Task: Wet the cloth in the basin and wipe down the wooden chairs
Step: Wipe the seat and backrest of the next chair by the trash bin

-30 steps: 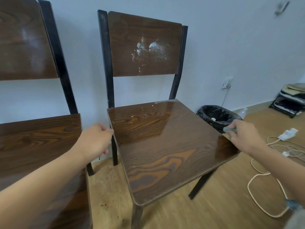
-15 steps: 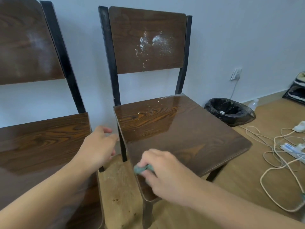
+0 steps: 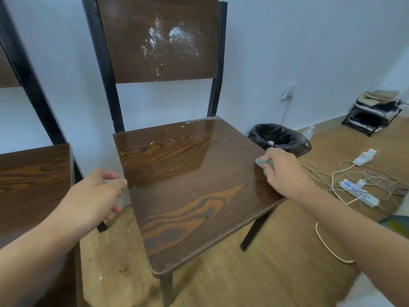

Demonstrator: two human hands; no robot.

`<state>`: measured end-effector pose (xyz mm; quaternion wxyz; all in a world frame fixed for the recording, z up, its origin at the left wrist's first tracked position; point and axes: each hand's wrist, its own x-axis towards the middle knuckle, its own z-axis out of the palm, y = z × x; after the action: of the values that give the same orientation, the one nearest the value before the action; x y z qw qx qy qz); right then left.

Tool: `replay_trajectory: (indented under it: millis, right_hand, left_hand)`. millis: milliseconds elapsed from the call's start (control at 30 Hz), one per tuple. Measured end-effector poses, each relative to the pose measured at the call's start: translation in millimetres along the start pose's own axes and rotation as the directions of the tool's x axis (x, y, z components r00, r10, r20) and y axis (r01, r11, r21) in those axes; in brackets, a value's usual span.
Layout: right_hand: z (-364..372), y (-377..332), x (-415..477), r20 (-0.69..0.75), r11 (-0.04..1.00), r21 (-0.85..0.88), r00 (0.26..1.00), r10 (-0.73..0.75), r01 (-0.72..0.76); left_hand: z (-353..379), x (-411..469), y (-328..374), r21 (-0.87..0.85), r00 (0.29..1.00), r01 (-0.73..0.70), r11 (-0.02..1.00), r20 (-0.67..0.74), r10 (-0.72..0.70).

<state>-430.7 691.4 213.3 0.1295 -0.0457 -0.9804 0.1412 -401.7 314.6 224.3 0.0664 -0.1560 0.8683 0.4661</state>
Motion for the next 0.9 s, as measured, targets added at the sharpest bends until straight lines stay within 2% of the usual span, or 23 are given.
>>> replay_trajectory:
  millis: [67, 133, 167, 233, 333, 367, 467, 567, 767, 900]
  right_hand:
    - [-18, 34, 28, -0.023, 0.984, -0.044, 0.985, 0.171, -0.172]
    - [-28, 44, 47, -0.094, 0.976, -0.037, 0.973, 0.212, -0.217]
    - [-26, 40, 50, -0.125, 0.981, -0.014, 0.974, 0.190, -0.193]
    - [-16, 19, 48, -0.113, 0.998, 0.023, 0.992, 0.059, -0.057]
    - [6, 1, 40, 0.018, 0.994, 0.011, 0.994, -0.105, 0.105]
    - [7, 9, 44, 0.017, 0.997, -0.013, 0.997, -0.076, 0.077]
    - [-9, 43, 54, 0.055, 0.978, -0.084, 0.979, 0.198, -0.193]
    - [-21, 48, 50, -0.031, 0.964, -0.018, 0.964, 0.264, -0.264]
    - [12, -31, 33, -0.008, 0.996, 0.075, 0.998, 0.055, -0.054]
    - [33, -114, -2, 0.039, 0.976, 0.167, 0.989, -0.146, 0.137]
  left_hand:
    - [2, 0, 1, 0.020, 1.000, -0.004, 1.000, -0.016, 0.004]
    - [3, 1, 3, 0.041, 1.000, -0.014, 0.999, -0.022, 0.015]
    - [3, 2, 3, 0.046, 1.000, -0.016, 0.999, -0.021, 0.017]
    - [2, 4, 4, 0.051, 0.999, -0.024, 0.998, -0.025, 0.025]
    - [1, 9, 5, 0.046, 0.999, -0.036, 0.998, -0.026, 0.037]
    - [1, 11, 5, 0.040, 0.999, -0.036, 0.999, -0.028, 0.038]
    - [-1, 11, 2, 0.025, 0.999, -0.030, 0.999, -0.024, 0.030]
    - [-3, 8, 4, 0.015, 1.000, -0.024, 1.000, -0.010, 0.024]
    - [1, 12, 6, -0.005, 1.000, 0.003, 1.000, 0.007, -0.003]
    - [0, 12, 0, -0.005, 1.000, 0.014, 1.000, 0.003, -0.014]
